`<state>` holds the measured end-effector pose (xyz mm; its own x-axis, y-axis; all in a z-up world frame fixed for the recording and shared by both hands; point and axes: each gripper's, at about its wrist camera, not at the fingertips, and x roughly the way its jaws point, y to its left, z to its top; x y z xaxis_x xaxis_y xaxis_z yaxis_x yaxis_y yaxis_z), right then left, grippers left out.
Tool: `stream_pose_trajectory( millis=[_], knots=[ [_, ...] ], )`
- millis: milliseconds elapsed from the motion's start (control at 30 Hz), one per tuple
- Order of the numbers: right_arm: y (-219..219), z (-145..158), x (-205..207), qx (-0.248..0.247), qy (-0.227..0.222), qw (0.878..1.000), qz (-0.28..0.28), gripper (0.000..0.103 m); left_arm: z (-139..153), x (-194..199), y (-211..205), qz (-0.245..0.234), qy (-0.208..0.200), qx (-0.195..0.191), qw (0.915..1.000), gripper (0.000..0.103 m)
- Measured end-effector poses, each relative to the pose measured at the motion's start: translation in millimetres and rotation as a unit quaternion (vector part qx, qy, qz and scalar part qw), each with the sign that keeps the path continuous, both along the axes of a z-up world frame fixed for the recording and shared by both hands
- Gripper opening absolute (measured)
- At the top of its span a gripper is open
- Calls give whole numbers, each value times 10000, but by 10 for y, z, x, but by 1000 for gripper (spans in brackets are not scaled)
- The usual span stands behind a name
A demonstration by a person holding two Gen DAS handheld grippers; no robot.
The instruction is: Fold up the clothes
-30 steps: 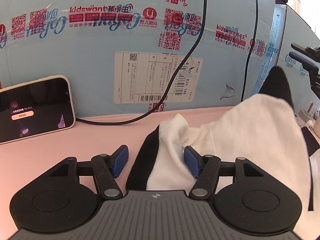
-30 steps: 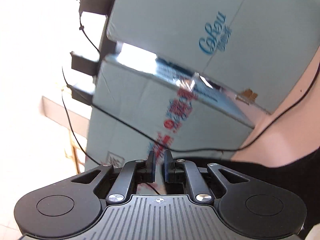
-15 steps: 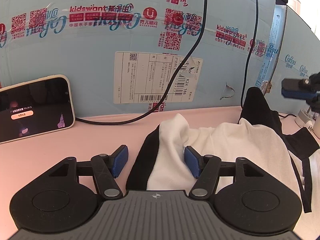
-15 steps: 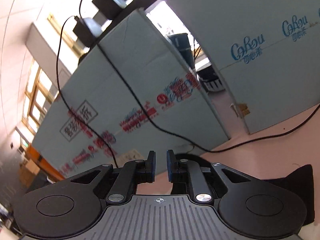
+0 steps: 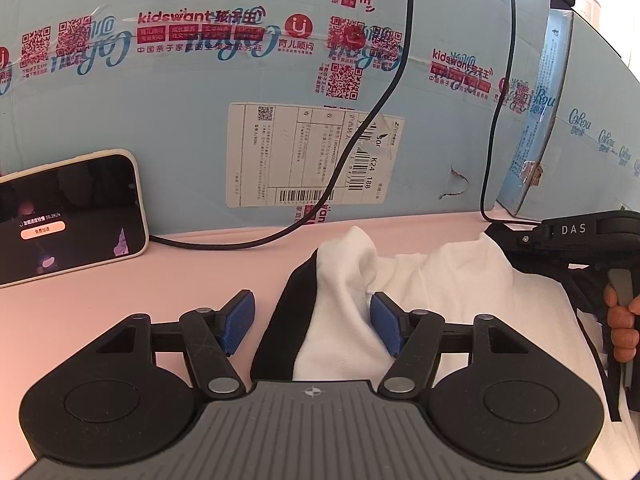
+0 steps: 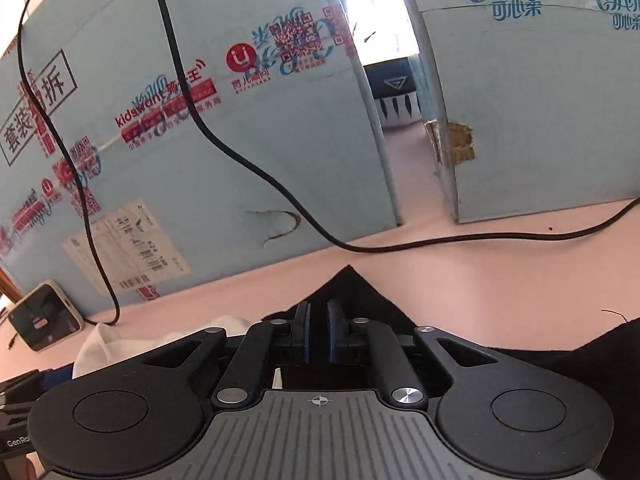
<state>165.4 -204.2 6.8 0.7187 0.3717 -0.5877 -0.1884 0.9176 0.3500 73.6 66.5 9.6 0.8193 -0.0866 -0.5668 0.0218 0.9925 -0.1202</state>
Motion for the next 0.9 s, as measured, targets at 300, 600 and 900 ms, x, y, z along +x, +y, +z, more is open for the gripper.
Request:
stream_pose_trajectory(
  millis=[300,600,900],
  knots=[
    [-348,436,-359,1472,-343,9885,-109,28,-8,11,6,-30,4,-39,10000,64],
    [-1011,813,-1624,1454,-972,9833,-496,54,-7,5,23,-36,-7,-78,10000,64],
    [-1869,508,-2836,851,-1335,9669,-1999,58,7,-104,228,615,-12,78,9981,68]
  ],
)
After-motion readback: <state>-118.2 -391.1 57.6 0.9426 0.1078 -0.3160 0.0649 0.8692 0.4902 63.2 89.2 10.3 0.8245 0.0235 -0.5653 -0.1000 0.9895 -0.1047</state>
